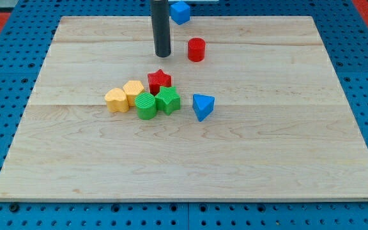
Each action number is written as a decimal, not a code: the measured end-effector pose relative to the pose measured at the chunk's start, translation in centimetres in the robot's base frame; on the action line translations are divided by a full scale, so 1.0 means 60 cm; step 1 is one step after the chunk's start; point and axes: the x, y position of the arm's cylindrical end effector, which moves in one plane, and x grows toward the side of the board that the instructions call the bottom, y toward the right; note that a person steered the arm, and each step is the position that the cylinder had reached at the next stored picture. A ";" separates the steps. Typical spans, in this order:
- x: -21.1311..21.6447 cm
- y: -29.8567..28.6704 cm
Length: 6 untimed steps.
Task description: Move the red circle towards the down
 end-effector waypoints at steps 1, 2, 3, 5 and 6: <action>0.000 0.004; 0.000 0.016; 0.000 0.025; -0.070 -0.008; -0.039 0.092</action>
